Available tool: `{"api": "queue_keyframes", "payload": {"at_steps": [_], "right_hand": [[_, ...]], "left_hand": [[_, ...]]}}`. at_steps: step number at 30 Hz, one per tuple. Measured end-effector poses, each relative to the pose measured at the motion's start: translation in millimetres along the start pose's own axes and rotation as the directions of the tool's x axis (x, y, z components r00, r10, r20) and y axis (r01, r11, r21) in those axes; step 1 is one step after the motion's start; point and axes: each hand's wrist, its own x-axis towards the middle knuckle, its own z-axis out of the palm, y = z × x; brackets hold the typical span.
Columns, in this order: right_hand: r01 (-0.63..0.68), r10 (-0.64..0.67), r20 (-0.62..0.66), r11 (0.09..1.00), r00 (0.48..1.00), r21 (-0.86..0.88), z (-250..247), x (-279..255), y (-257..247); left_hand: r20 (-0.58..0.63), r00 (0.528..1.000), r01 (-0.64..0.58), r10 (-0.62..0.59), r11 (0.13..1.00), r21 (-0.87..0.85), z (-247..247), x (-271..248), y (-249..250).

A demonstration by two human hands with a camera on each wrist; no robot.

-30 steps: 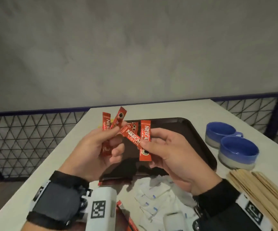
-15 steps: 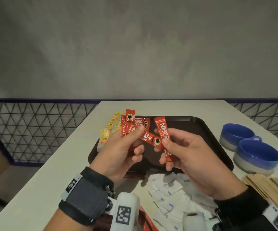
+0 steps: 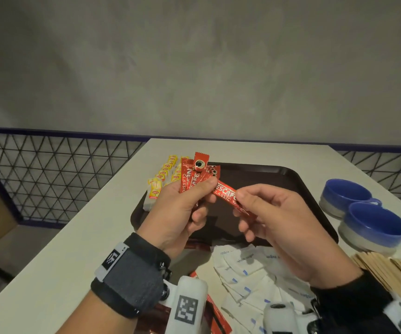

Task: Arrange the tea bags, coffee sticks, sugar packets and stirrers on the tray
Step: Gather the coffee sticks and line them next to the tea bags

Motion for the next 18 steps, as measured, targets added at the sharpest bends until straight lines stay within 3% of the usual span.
{"api": "queue_keyframes", "payload": {"at_steps": [10,18], "right_hand": [[0.126,-0.131,-0.17,0.991,0.977,-0.044,-4.2,2.1,0.7],[0.11,-0.096,-0.174,0.991,0.98,0.071,-4.0,2.1,-1.8]], "left_hand": [[0.053,0.999,0.001,-0.004,0.998,0.059,0.8,-3.2,0.5],[-0.013,0.999,0.037,-0.037,0.998,0.044,2.2,-4.2,0.3]]}}
